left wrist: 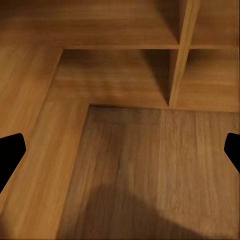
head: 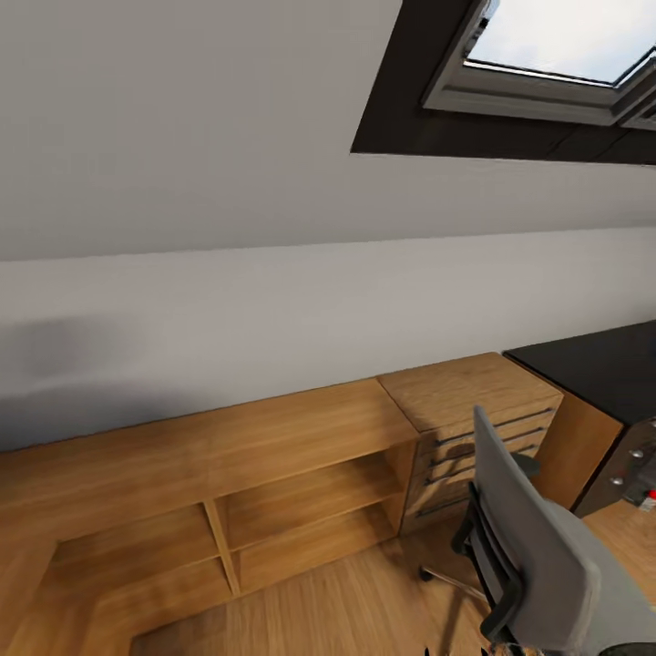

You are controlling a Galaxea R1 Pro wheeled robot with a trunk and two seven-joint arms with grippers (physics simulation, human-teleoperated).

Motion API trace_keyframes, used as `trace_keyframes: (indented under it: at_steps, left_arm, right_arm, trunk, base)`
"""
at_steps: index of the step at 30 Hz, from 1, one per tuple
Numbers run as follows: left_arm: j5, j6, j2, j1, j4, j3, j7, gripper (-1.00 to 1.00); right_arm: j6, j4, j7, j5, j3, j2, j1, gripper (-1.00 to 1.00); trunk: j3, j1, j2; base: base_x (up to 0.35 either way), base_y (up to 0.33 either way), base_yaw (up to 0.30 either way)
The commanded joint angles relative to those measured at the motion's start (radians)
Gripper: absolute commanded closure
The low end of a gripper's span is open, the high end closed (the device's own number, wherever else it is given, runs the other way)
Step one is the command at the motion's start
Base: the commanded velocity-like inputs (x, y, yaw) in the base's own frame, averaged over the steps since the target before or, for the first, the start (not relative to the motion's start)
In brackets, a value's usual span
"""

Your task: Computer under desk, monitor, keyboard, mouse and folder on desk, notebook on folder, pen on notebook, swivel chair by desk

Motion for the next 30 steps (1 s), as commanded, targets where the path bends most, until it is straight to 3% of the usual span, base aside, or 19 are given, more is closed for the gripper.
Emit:
trace_keyframes:
  at_steps: [1,24,30]
  left_arm:
    - [0.004,-0.002,0.000,-0.001,0.000,-0.009,0.006,-1.00]
    - [0.004,-0.002,0.000,-0.001,0.000,-0.008,0.008,-1.00]
    - [0.004,-0.003,-0.001,-0.001,0.000,-0.008,0.009,-1.00]
  right_arm:
    - [-0.002,0.001,-0.005,-0.004,0.009,0.000,-0.001,-1.00]
    - [-0.002,0.001,-0.005,-0.004,0.008,0.000,-0.001,-1.00]
    - [-0.002,0.001,-0.005,-0.004,0.008,0.000,-0.001,-1.00]
  trunk:
    - [-0.002,0.001,-0.002]
    - [-0.002,0.001,-0.002]
    - [-0.002,0.001,-0.002]
  base:
    - [0.000,0.003,-0.264]
    - [0.001,0.000,-0.265]
    - [0.158,0.000,-0.266]
